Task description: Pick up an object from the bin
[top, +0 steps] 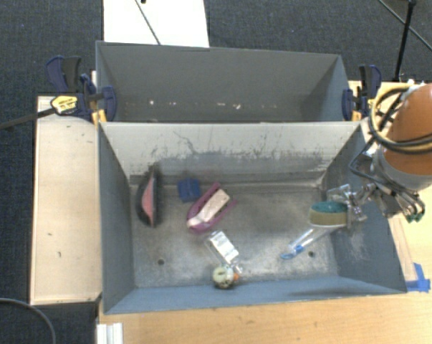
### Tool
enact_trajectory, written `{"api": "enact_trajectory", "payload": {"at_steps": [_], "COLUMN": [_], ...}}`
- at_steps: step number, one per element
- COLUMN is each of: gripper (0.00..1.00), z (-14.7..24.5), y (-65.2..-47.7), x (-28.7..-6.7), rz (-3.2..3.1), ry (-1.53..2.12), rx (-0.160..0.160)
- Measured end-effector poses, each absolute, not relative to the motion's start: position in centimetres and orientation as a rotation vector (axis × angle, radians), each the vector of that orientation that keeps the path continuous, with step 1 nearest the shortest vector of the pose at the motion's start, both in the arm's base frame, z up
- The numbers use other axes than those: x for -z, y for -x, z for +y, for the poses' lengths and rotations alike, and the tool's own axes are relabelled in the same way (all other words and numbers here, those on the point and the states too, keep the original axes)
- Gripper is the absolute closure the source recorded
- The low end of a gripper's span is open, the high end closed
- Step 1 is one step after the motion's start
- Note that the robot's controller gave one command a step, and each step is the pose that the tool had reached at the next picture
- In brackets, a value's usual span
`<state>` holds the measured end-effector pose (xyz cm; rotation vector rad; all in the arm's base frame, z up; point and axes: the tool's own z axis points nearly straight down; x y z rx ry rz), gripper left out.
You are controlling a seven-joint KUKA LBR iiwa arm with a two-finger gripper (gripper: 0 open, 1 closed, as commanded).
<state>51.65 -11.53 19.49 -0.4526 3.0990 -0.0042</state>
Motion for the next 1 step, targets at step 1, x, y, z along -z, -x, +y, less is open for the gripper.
{"api": "enact_trajectory", "payload": {"at_steps": [1], "gripper": [1.00], "z": [-7.78], "y": [-50.92], "x": [-25.58], "rz": [2.934], "ry": [1.104], "rx": [0.004]}}
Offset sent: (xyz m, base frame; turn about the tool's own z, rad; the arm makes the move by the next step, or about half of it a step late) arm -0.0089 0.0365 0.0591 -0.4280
